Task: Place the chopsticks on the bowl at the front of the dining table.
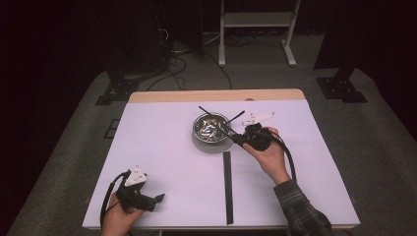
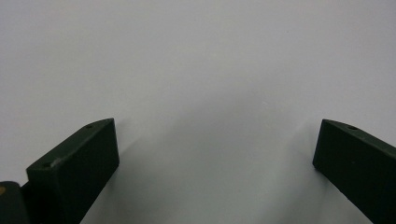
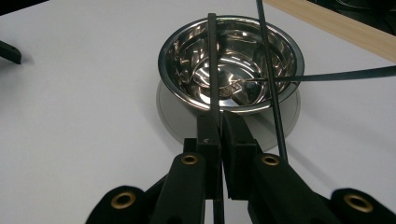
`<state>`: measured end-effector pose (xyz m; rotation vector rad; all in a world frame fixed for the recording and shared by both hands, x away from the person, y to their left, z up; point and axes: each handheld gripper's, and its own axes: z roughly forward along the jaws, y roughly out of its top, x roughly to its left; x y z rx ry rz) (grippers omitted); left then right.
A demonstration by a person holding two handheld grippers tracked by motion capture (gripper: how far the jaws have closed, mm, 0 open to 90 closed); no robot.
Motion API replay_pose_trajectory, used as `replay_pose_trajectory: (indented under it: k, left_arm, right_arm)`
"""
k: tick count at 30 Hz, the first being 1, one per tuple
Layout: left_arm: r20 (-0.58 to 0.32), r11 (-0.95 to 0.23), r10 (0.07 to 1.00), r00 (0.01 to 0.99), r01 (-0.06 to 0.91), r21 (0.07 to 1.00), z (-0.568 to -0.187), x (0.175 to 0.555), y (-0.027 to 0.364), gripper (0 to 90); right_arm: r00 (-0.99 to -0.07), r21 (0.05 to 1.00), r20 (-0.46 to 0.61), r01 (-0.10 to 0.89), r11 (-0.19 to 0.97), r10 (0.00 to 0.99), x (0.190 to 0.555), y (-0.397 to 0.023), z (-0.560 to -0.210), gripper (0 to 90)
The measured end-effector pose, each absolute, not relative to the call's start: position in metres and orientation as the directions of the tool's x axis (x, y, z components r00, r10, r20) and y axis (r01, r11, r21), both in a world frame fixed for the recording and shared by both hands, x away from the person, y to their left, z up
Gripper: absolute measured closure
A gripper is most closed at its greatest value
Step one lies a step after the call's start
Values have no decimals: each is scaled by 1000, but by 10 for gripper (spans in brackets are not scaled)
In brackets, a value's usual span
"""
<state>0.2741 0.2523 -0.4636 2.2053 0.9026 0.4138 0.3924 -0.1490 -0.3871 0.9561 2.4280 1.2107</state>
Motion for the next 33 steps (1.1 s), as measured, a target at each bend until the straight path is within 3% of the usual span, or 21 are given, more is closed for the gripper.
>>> replay_pose_trajectory:
  k: [33]
  left_arm:
    - [24,-503,710,704,482,717,-464,274,252,0]
  right_arm:
    - [-744,752,73,478,453,664,440,-106,-389,858]
